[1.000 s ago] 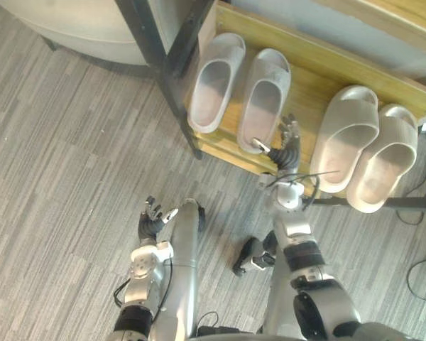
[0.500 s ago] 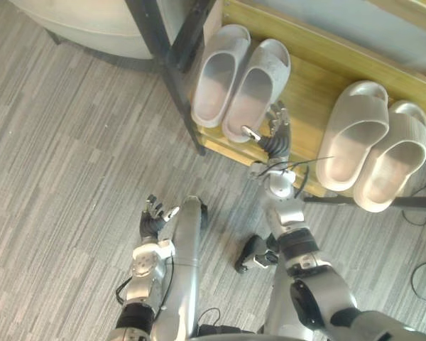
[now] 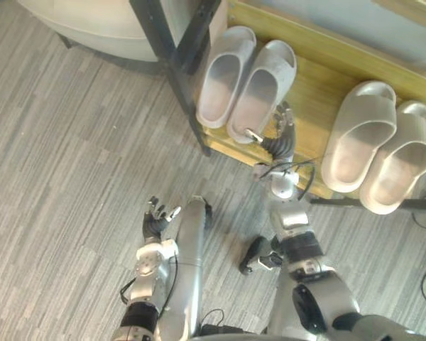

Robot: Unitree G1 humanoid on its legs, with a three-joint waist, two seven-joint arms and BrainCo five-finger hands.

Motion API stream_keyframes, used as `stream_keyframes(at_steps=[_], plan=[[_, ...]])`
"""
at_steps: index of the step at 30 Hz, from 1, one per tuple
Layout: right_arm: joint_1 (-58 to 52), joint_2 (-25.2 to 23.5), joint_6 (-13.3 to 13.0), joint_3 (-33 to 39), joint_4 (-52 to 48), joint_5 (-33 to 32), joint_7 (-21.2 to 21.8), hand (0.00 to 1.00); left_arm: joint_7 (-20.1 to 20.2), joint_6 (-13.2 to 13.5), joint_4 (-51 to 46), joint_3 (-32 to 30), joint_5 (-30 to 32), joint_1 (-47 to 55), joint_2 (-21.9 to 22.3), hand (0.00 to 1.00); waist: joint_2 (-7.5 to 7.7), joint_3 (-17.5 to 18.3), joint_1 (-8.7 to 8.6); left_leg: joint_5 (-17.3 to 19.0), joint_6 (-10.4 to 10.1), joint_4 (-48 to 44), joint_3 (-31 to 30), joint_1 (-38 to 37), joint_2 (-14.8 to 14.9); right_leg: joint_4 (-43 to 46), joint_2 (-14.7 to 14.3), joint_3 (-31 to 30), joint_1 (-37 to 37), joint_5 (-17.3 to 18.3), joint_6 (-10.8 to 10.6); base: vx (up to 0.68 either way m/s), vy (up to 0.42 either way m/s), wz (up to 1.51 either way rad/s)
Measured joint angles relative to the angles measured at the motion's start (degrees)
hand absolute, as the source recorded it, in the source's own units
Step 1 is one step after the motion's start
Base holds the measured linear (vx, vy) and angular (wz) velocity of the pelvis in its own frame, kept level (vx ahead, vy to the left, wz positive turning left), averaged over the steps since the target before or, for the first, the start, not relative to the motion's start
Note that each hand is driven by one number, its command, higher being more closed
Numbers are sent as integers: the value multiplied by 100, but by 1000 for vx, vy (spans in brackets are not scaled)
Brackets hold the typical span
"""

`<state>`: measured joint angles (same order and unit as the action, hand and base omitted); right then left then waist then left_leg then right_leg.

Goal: Organize the slippers on the shoe rack

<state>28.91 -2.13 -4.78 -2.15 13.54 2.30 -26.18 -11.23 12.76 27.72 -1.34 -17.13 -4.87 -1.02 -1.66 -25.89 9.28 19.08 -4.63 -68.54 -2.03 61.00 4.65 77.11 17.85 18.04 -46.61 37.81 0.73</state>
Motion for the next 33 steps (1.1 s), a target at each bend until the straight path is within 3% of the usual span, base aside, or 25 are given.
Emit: stream_keyframes(at_steps=[5, 11, 14, 22, 24, 27, 33], plan=[[-830, -57, 7, -16, -646, -37, -36, 0, 22, -75, -211, 88, -3, 171, 28, 0, 2, 1, -72, 72, 59, 163, 89, -479, 89, -246, -88, -59, 423, -46, -52, 8, 18, -10], [-1277, -17, -239, -218, -1196, -354, 363, 0, 158, -114, -357, 261, -42, 458, 21, 0, 21, -2, -207, 39, 15, 530, 281, -1047, 271, -687, -228, -115, 859, -242, -27, 17, 24, -15], [-1543, -11, -329, -482, -1551, -343, 565, 0, 197, -144, -333, 386, -43, 574, 75, 0, 41, 8, -290, 49, 30, 786, 364, -1482, 325, -1046, -289, -107, 1282, -333, -112, 82, 44, -12], [-3185, -5, -383, -1024, -1724, 335, 1349, 0, 499, -186, 3, 760, 159, 1232, 35, 0, 483, 731, -398, 17, 98, 2030, 852, -3042, 447, -2661, -486, -91, 2698, -841, -364, 123, 57, -19], [-3547, 22, -386, -1029, -1601, 544, 1514, 0, 530, -182, 197, 910, 314, 1284, -63, 0, 570, 884, -449, -64, 120, 2462, 1045, -3466, 447, -3149, -504, -156, 3017, -1035, -405, 152, 81, -30], [-3785, 134, -370, -978, -786, 907, 1729, 0, 584, -184, 666, 1086, 549, 1285, -261, 0, 579, 1194, -593, -351, 138, 3330, 1311, -3984, 395, -4151, -656, -286, 3413, -1517, -441, 127, 62, -31], [-3844, 543, -293, -607, 969, 1348, 1890, 0, 639, -180, 899, 1132, 894, 1306, -340, 0, 396, 1443, -739, -900, 190, 4599, 1495, -4683, 154, -5586, -750, -256, 4107, -2242, -555, 93, 32, -5]])
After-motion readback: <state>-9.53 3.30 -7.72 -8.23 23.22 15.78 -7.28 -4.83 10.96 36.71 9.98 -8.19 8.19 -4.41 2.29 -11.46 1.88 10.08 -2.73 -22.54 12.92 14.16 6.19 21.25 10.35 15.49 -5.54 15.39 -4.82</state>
